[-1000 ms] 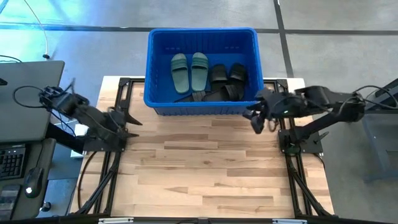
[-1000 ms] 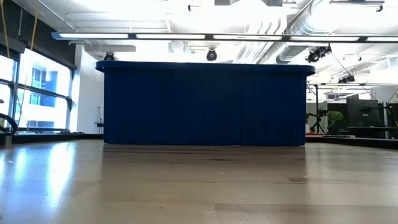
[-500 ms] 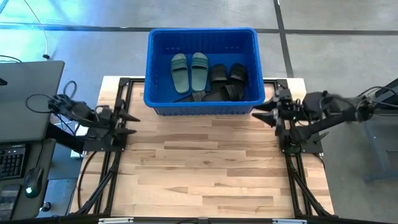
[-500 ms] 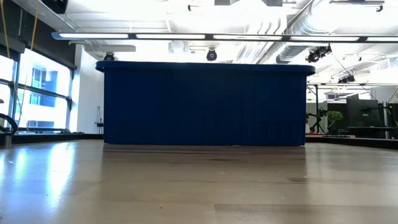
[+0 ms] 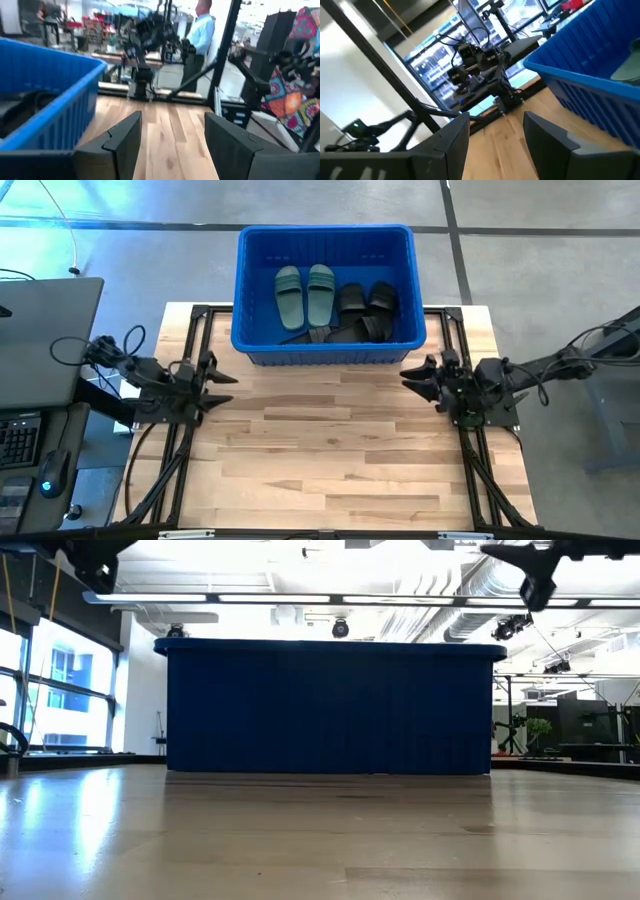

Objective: Pick and place slides into bin
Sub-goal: Return to Home Position

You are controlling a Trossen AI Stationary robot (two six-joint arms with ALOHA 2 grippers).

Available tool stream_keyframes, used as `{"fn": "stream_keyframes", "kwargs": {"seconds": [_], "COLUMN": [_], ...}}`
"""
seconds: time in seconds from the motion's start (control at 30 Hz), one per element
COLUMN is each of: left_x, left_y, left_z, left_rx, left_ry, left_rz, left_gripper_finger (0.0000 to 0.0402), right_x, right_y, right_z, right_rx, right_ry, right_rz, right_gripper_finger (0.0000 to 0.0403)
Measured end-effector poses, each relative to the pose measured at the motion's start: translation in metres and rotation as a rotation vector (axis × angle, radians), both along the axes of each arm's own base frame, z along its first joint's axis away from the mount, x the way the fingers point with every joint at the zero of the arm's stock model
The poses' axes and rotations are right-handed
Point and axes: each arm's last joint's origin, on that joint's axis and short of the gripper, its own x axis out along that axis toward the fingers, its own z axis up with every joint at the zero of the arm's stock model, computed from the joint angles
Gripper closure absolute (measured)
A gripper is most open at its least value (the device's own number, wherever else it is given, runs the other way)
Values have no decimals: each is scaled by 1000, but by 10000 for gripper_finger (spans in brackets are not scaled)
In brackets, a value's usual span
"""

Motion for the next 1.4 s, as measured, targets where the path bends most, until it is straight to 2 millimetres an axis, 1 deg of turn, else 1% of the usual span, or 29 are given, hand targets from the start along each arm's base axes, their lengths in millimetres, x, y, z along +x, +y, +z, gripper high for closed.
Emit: {"fn": "stream_keyframes", "kwargs": {"seconds": [0.1, 0.2, 0.3, 0.4, 0.47, 0.57, 0.7, 0.87, 1.0, 1.1, 1.2, 1.4], "left_x": [-8, -18, -26, -26, -27, -26, -25, -15, -5, -1, 3, 3], "left_y": [4, 8, 12, 12, 13, 13, 12, 6, 1, 0, -1, 0], "left_z": [4, 8, 10, 11, 13, 10, 9, -8, -29, -38, -49, -51], "left_rx": [17, 42, 66, 105, 103, 99, 89, 76, 64, 60, 54, 72], "left_ry": [-56, -116, -161, -153, -164, -142, -152, -156, -198, -262, -277, -300], "left_rz": [19, 32, 52, 73, 78, 109, 78, 20, -13, -6, 24, 52], "left_gripper_finger": [202, 202, 202, 202, 202, 202, 202, 202, 202, 202, 201, 202], "right_x": [-9, -16, -19, -21, -22, -23, -23, -23, -23, -23, -23, -23], "right_y": [-2, -4, -5, -5, -6, -6, -6, -6, -6, -6, -6, -6], "right_z": [-10, -13, -17, -22, -25, -32, -35, -35, -34, -35, -34, -34], "right_rx": [26, 9, -33, -26, -25, -27, -29, -25, -26, -21, -22, -2], "right_ry": [-46, -98, -96, -95, -96, -87, -85, -82, -90, -90, -90, -91], "right_rz": [5, 18, 20, 7, 5, -1, -2, 4, 12, 13, 13, -4], "right_gripper_finger": [224, 222, 222, 221, 221, 224, 226, 224, 226, 224, 224, 225]}}
